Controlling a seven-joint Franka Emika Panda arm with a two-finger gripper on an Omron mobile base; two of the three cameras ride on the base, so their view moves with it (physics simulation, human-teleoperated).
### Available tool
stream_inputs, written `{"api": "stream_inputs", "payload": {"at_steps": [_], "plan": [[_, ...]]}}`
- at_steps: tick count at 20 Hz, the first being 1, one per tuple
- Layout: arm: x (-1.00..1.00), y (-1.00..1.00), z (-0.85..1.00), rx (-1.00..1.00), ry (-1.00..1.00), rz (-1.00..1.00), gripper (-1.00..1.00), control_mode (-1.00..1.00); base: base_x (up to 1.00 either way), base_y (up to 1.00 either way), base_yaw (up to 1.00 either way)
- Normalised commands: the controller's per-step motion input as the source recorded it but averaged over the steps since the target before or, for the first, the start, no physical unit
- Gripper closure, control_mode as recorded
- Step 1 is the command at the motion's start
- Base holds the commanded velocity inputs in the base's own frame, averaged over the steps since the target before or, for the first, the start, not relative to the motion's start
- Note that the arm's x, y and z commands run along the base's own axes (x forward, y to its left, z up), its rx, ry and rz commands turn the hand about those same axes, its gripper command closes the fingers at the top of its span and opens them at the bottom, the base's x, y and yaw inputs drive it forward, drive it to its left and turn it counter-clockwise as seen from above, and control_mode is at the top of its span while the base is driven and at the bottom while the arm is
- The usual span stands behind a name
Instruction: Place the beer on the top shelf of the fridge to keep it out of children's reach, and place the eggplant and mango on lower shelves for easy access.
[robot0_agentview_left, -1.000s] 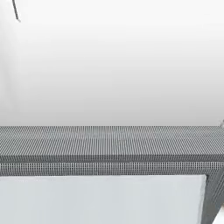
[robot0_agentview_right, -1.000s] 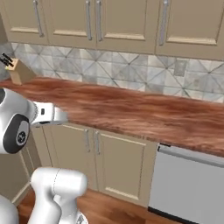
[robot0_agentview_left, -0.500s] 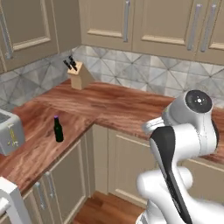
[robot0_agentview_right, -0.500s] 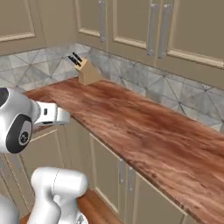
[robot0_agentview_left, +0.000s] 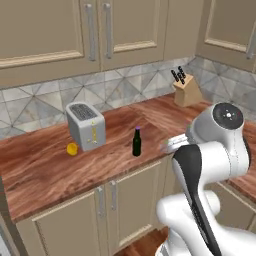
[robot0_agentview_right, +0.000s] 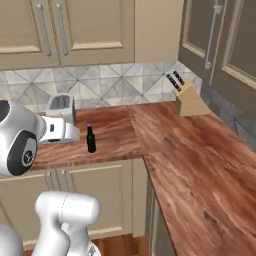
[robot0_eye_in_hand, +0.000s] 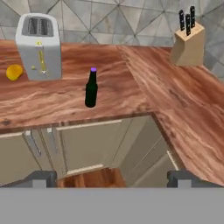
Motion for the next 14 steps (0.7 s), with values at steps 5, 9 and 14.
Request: {"api": "stream_inputs", "payload": {"at_steps": [5,9,14], "plan": [[0.00,0.00,0.00,0.00,0.00,0.00,-1.00,1.00,0.86,-0.02,0.70],[0.58,-0.45,-0.66,0.07,0.00,0.29,-1.00,-1.00,0.00,0.00,0.00],[0.25,-0.74,-0.51,0.02,0.00,0.02,-1.00,-1.00,0.00,0.00,0.00]]}}
